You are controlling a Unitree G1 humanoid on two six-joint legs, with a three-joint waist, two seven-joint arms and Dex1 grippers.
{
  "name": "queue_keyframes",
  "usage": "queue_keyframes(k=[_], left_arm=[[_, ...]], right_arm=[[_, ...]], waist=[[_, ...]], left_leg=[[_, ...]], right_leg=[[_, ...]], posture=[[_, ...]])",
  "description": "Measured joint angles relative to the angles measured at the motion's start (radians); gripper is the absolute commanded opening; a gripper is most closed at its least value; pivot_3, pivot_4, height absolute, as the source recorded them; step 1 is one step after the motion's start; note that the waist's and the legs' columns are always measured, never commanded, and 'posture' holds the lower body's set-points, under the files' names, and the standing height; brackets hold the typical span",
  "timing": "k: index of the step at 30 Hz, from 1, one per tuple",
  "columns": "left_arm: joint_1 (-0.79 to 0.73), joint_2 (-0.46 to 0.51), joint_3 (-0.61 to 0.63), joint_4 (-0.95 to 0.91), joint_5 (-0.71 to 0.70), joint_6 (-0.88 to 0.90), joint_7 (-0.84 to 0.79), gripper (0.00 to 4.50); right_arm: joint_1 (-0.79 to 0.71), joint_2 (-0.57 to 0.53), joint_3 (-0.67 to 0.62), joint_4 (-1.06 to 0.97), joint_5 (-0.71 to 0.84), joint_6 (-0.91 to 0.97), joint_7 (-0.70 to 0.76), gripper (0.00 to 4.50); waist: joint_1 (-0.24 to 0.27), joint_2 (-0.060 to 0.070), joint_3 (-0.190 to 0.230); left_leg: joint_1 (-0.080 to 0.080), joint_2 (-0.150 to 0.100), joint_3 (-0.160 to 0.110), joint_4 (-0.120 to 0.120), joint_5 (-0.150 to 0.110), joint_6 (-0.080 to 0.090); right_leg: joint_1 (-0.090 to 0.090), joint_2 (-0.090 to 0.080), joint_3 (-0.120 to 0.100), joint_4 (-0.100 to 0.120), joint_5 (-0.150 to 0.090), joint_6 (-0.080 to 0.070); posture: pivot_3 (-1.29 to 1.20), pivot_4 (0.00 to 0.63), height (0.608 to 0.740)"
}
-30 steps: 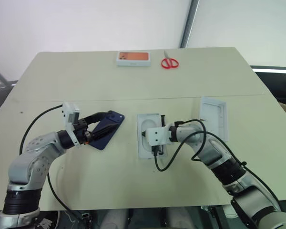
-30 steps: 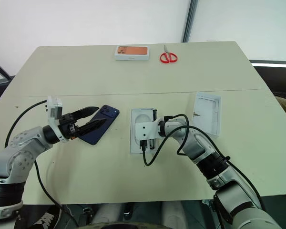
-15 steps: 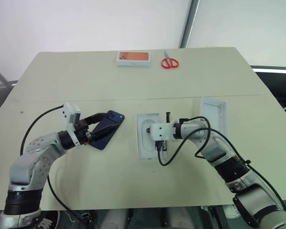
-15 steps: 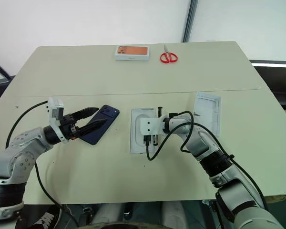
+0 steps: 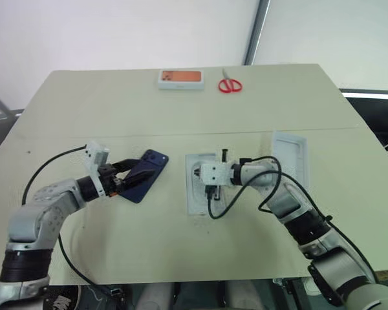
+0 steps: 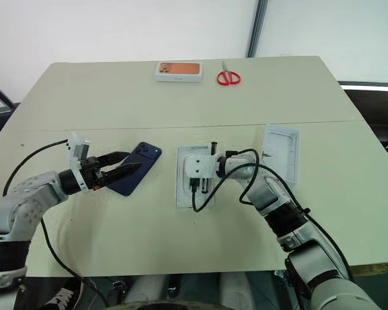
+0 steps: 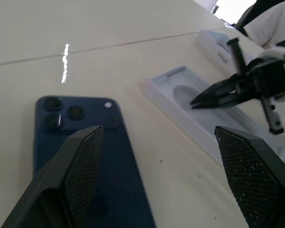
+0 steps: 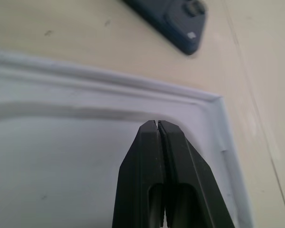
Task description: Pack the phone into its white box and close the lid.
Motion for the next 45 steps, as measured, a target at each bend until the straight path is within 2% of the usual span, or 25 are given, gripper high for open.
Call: queue_keyframes(k=[5,10,15,18,27,40,45], left_arm=[[-0.082,0.072,0.022,0.159,-0.008,0.075,-0.044,3.99],[-0.144,0.137,0.010,0.357,0.013,0.098,-0.151,3.99],[-0.235,0.178,-0.083,0.557,0.073,0.140,-0.306,3.99],[-0.268,0.176,-0.134,0.609,0.104,0.162,-0.368,3.99],[-0.341,0.162,-0.218,0.662,0.218,0.126,-0.472,3.99],[-0.260,0.136,-0.198,0.507,0.156,0.308,-0.514,3.99],[-0.259,0.113,-0.168,0.521,0.153,0.300,-0.491,3.99]], right_arm=[[-0.060,0.065,-0.029,-0.054,0.058,0.084,-0.001,0.08],[-0.052,0.126,0.046,-0.054,0.038,0.110,-0.020,0.08],[-0.054,0.166,0.120,-0.037,-0.006,0.142,-0.038,0.08],[-0.051,0.162,0.131,-0.024,-0.016,0.148,-0.035,0.08],[-0.042,0.165,0.196,-0.024,-0.046,0.218,-0.015,0.08],[-0.042,0.152,0.198,-0.020,-0.048,0.231,-0.026,0.08],[-0.042,0.148,0.198,-0.009,-0.057,0.219,-0.030,0.08]], waist=[[-0.002,0.000,0.000],[-0.004,0.000,0.000],[0.000,0.000,0.000],[0.000,0.000,0.000],[0.001,0.000,-0.001],[-0.001,0.000,-0.002],[0.003,0.000,-0.002]], left_leg=[[0.000,0.000,0.000,0.000,0.000,0.000],[0.000,0.000,0.000,0.000,0.001,-0.001],[0.000,-0.001,-0.001,0.000,0.001,-0.001],[0.000,-0.001,-0.001,0.001,0.001,-0.001],[0.000,-0.001,0.000,0.001,0.001,-0.001],[0.000,-0.001,-0.001,0.001,0.001,-0.001],[0.001,-0.001,-0.001,0.001,0.001,-0.002]], right_leg=[[-0.002,0.001,0.000,0.000,0.000,0.000],[-0.004,0.001,0.000,0.002,0.000,0.000],[-0.004,0.001,0.000,0.003,0.000,0.000],[-0.004,0.001,0.000,0.005,0.000,0.000],[-0.005,0.000,0.001,0.008,0.000,0.000],[-0.005,0.000,0.001,0.009,0.000,0.000],[-0.005,0.000,0.001,0.009,0.000,0.000]], posture=[[0.00,0.150,0.740],[0.00,0.150,0.740],[0.00,0.150,0.740],[0.00,0.150,0.740],[0.00,0.150,0.740],[0.00,0.150,0.740],[0.00,0.150,0.740]])
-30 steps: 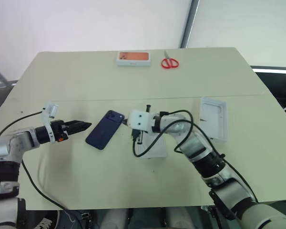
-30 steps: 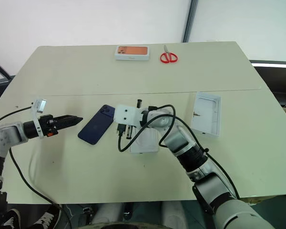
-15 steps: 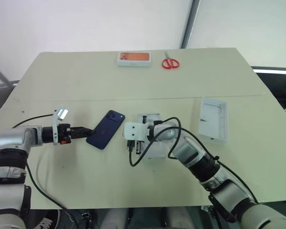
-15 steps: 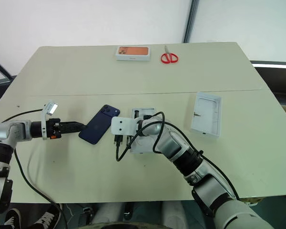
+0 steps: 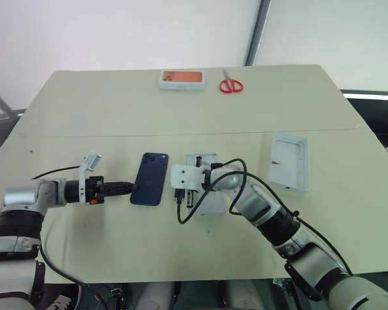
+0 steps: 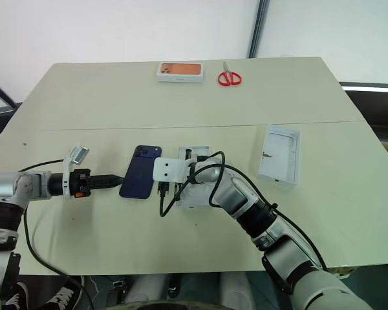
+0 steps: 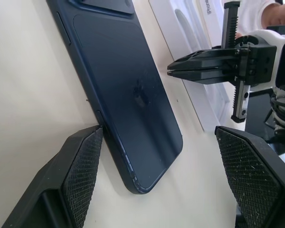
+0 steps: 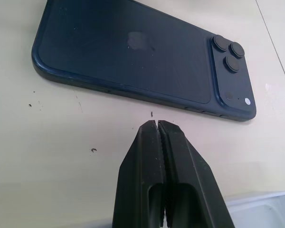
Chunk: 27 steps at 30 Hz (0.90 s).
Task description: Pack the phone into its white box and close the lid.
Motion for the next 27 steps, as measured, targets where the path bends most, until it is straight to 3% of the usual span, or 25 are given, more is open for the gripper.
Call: queue_keyframes(k=[16,27], left_arm=[[-0.066,-0.066,0.004,0.101,0.038,-0.057,0.055,3.99],[-0.021,-0.116,0.033,-0.081,0.020,0.056,0.179,3.99]], right_arm=[[-0.035,0.052,0.025,0.091,-0.052,0.003,-0.017,0.08],[-0.037,0.049,0.016,0.101,-0.060,0.000,-0.016,0.08]], waist=[[0.004,0.003,-0.008],[0.004,0.008,-0.012]], left_leg=[[0.007,0.000,-0.001,0.000,0.000,-0.001],[0.009,-0.001,-0.001,-0.001,0.000,0.000]], right_leg=[[0.007,0.000,0.000,0.000,0.000,0.000],[0.008,-0.001,0.000,0.000,0.000,0.000]], posture=[[0.00,0.150,0.740],[0.00,0.150,0.740]])
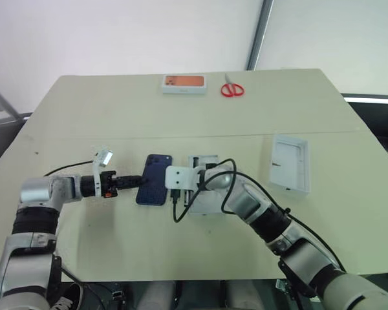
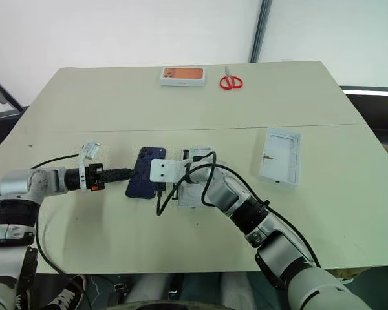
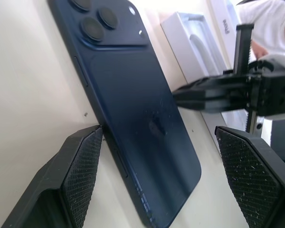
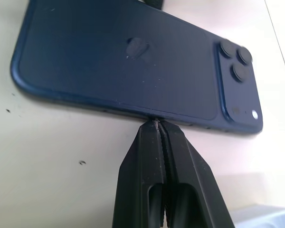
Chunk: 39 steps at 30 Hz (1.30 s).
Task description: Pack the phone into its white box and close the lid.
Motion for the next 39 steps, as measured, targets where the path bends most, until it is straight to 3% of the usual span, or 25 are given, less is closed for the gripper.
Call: queue_keyframes(k=[12,22,27,39], left_arm=[[0.004,-0.046,0.047,-0.049,-0.019,0.085,0.064,3.99],[-0.015,-0.036,0.026,-0.060,-0.018,0.096,0.084,3.99],[-0.020,-0.018,0.006,-0.153,-0.017,0.184,0.142,3.99],[-0.029,-0.094,0.089,-0.180,-0.029,0.265,0.247,3.99]], right_arm=[[-0.001,-0.025,-0.013,-0.016,-0.017,0.007,0.043,0.08],[-0.018,-0.040,-0.003,-0.048,-0.020,0.054,0.111,0.08],[-0.017,-0.039,0.001,-0.054,-0.020,0.055,0.112,0.08],[-0.015,-0.041,-0.003,-0.055,-0.029,0.057,0.116,0.08]], waist=[[0.005,0.000,0.000],[0.000,0.000,0.000],[-0.005,0.000,0.000],[0.001,0.000,0.000]], left_leg=[[0.000,0.000,0.000,0.000,0.000,0.000],[0.000,0.000,0.000,0.000,0.000,0.000],[0.000,0.000,0.000,-0.002,0.000,0.000],[0.000,0.000,0.000,-0.001,0.000,0.000]], right_leg=[[0.000,0.000,0.000,0.000,0.000,0.000],[0.000,0.000,0.000,-0.001,0.000,0.000],[-0.001,0.000,0.000,-0.001,0.000,0.001],[0.000,0.000,0.000,-0.001,-0.001,0.001]], posture=[[0.00,0.150,0.740],[0.00,0.150,0.740],[0.00,0.150,0.740],[0.00,0.150,0.740]])
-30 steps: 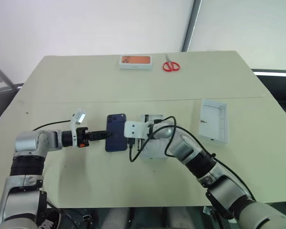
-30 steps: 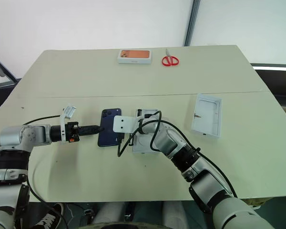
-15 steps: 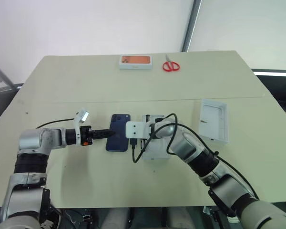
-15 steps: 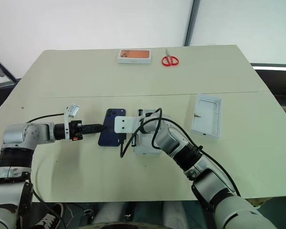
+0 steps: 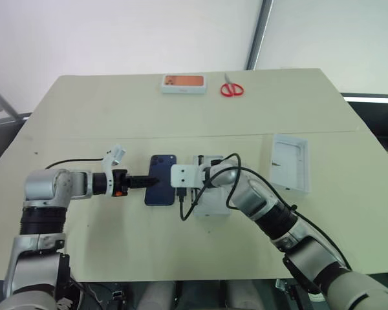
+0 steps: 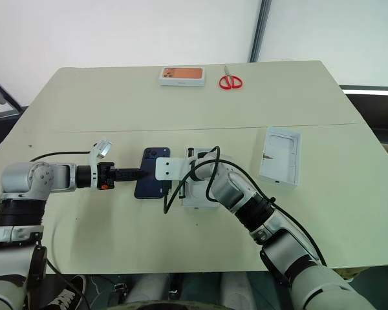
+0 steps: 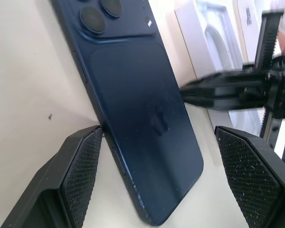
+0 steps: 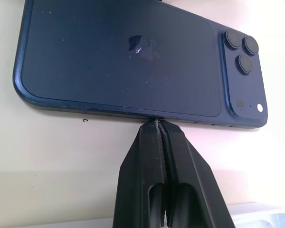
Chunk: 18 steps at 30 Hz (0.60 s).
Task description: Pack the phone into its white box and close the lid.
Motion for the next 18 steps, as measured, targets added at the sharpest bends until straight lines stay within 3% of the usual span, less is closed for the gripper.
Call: queue_keyframes(k=[8,13,18], left_arm=[[0.008,0.000,-0.021,-0.042,0.002,-0.011,0.028,3.99],[0.000,-0.037,0.037,-0.044,-0.009,0.050,0.069,3.99],[-0.043,-0.106,-0.006,-0.079,-0.049,0.103,0.106,3.99]], right_arm=[[0.006,-0.001,-0.003,-0.006,-0.001,0.000,0.000,0.08],[0.007,-0.002,-0.007,-0.006,-0.001,0.001,0.000,0.08],[0.007,0.017,-0.002,-0.007,0.000,-0.004,-0.013,0.08]], waist=[[-0.001,0.000,0.000],[-0.001,0.000,0.000],[-0.010,-0.005,0.003]], left_leg=[[0.000,0.000,0.000,0.000,0.000,0.000],[0.000,0.000,0.000,0.000,0.000,0.000],[-0.004,0.002,0.000,0.000,0.001,-0.001]], right_leg=[[0.000,0.000,0.000,0.000,0.000,0.000],[0.000,0.000,0.000,0.000,0.000,0.000],[-0.003,0.002,0.000,0.000,0.000,0.000]], posture=[[0.00,0.150,0.740],[0.00,0.150,0.740],[0.00,0.150,0.740]])
